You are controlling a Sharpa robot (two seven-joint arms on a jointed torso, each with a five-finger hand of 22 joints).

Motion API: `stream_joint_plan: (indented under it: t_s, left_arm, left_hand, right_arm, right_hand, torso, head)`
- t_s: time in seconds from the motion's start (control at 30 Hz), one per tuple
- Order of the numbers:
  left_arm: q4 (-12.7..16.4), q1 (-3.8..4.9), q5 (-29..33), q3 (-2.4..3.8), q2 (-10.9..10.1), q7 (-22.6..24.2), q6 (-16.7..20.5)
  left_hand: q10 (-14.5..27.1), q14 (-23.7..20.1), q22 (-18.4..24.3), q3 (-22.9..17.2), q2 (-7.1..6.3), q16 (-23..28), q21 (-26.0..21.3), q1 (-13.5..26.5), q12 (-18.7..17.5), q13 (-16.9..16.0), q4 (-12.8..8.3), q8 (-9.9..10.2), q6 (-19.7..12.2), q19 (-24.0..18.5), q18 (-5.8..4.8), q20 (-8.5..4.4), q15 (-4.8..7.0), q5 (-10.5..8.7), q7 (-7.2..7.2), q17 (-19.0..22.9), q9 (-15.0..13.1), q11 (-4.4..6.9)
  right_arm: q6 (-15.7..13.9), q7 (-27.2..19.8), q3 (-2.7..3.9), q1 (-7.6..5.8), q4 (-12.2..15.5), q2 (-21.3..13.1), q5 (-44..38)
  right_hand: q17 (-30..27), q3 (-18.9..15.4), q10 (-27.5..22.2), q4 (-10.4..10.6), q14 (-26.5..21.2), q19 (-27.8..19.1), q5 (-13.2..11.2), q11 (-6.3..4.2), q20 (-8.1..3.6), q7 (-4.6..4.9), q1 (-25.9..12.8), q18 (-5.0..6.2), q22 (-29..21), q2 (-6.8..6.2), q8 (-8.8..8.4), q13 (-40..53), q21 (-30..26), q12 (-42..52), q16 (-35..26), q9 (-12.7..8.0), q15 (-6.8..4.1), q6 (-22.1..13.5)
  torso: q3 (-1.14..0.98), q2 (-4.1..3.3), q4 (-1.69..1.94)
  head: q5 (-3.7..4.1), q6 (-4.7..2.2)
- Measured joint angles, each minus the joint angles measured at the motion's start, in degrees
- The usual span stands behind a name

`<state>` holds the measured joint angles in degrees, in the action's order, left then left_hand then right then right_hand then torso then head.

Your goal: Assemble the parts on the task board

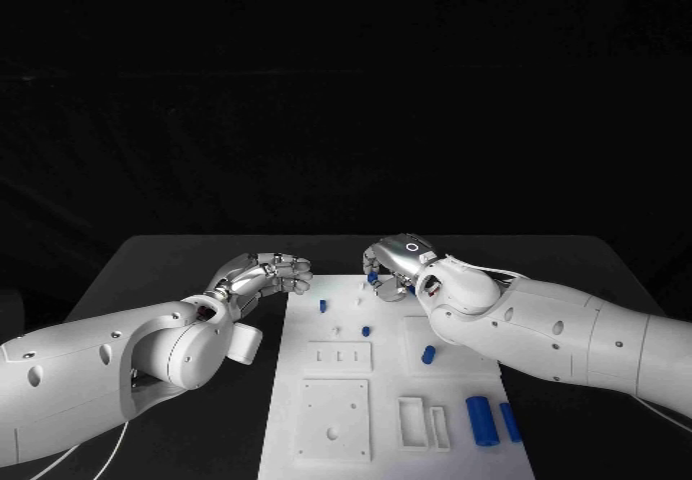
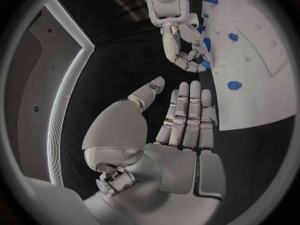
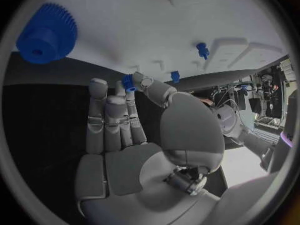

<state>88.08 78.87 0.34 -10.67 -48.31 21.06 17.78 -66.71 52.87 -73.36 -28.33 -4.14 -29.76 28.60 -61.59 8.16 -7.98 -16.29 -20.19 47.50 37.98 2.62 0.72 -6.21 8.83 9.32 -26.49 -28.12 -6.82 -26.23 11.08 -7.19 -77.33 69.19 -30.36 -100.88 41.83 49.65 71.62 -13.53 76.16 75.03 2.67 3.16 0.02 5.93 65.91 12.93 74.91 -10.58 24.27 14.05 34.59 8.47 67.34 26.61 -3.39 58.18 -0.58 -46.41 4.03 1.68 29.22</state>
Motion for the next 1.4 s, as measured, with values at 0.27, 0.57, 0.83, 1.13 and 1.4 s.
stream_joint_plan:
  t_s: [0.27,0.57,0.83,1.13,1.4]
  left_arm:
    - [0.16,0.00,0.07,0.01,-0.06,0.00,0.00]
    - [0.19,0.00,0.12,0.01,-0.25,0.00,0.00]
    - [0.27,0.00,0.13,0.01,-0.23,0.00,0.00]
    - [0.30,0.00,0.14,0.01,-0.29,0.00,0.00]
    - [0.28,0.00,0.15,0.02,-0.31,0.00,0.01]
  left_hand:
    - [0.00,0.00,0.00,0.00,0.00,0.00,0.00,0.00,0.00,0.00,0.00,0.00,0.00,0.00,0.00,0.00,0.00,0.00,0.00,0.00,-0.05,0.00]
    - [0.00,0.00,0.00,0.00,0.00,0.00,0.00,0.00,-0.23,0.00,0.00,0.00,0.00,0.00,0.00,0.00,0.00,0.00,0.00,0.00,-0.05,0.00]
    - [0.00,0.00,0.00,0.00,0.00,0.00,0.00,0.00,-0.23,0.00,0.00,0.00,0.00,0.00,0.00,0.00,0.00,0.00,0.00,0.00,-0.05,0.00]
    - [0.00,0.00,0.00,0.00,0.00,0.00,0.00,0.00,-0.23,0.00,0.00,0.00,0.00,0.00,0.00,0.00,0.00,0.00,0.00,0.00,-0.05,0.00]
    - [0.00,0.00,0.00,0.00,0.00,0.00,0.00,0.00,-0.23,0.00,0.00,0.00,0.00,0.00,0.00,0.00,0.00,0.00,0.00,0.00,-0.04,0.00]
  right_arm:
    - [0.01,0.06,0.00,0.00,-0.02,0.66,-0.01]
    - [0.01,-0.05,0.00,0.02,-0.42,1.07,0.07]
    - [0.07,-0.17,0.01,0.09,-0.71,1.69,0.16]
    - [0.08,-0.37,0.08,0.10,-0.78,1.81,0.23]
    - [0.23,-0.57,0.15,0.13,-0.99,1.98,0.33]
  right_hand:
    - [0.00,0.00,0.00,0.00,0.00,0.00,0.00,0.00,0.01,0.01,0.01,0.00,0.00,0.01,-0.05,0.16,0.00,0.21,0.00,0.02,0.00,-0.02]
    - [-0.05,-0.01,0.00,-0.01,0.01,0.07,0.00,0.00,0.09,-0.07,0.11,-0.01,0.00,-0.05,-0.18,0.15,0.00,0.20,0.00,0.47,-0.01,0.05]
    - [-0.04,0.16,0.00,0.16,0.01,0.06,-0.01,0.00,0.10,-0.12,0.40,0.00,0.00,-0.21,-0.35,0.13,0.00,0.19,0.00,0.50,-0.01,0.11]
    - [-0.10,0.17,0.00,0.18,0.01,-0.02,-0.01,-0.01,0.18,-0.11,0.40,0.00,0.00,-0.21,-0.42,0.14,0.00,0.16,0.00,0.56,-0.01,0.09]
    - [-0.11,0.17,0.00,0.17,0.01,-0.03,-0.01,0.00,0.19,-0.11,0.40,0.00,0.00,-0.21,-0.45,0.30,0.00,0.05,0.00,0.80,-0.01,0.03]
  torso:
    - [0.19,-0.26,0.22]
    - [0.25,-0.41,0.23]
    - [0.24,-0.47,0.29]
    - [0.22,-0.55,0.24]
    - [0.22,-0.59,0.22]
  head:
    - [0.06,-0.11]
    - [-0.18,-0.05]
    - [-0.12,-0.01]
    - [-0.25,0.19]
    - [-0.30,0.32]
